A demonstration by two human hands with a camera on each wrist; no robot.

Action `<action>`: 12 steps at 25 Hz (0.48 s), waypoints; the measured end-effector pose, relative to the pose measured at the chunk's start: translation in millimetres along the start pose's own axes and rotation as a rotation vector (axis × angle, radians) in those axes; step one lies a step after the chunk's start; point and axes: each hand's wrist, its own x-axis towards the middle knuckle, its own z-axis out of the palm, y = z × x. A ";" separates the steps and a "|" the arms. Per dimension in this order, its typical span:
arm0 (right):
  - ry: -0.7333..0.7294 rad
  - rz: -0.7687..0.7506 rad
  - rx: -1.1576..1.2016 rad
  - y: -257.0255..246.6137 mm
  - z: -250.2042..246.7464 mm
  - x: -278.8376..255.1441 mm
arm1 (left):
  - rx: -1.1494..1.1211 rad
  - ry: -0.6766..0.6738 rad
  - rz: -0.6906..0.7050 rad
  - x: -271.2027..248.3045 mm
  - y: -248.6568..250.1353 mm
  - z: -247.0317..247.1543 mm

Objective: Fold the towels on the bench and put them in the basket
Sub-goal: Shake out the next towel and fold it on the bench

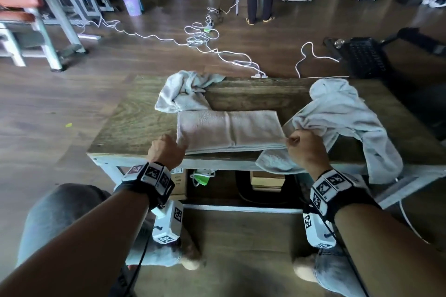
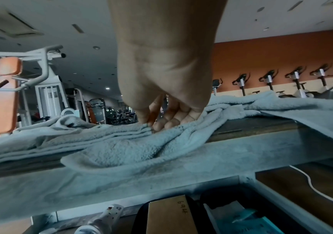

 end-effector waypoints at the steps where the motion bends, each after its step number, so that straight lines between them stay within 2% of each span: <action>1: 0.015 0.024 0.019 -1.1 -1.1 -0.7 | -0.012 0.009 -0.017 -1.2 1.1 -0.1; 8: 0.059 0.027 0.052 2.0 -16.1 -2.2 | -0.269 0.088 -0.017 -9.3 2.0 -26.1; 12: -0.032 0.003 -0.152 3.4 -20.8 -6.1 | -0.276 0.046 0.002 -10.8 -2.7 -24.8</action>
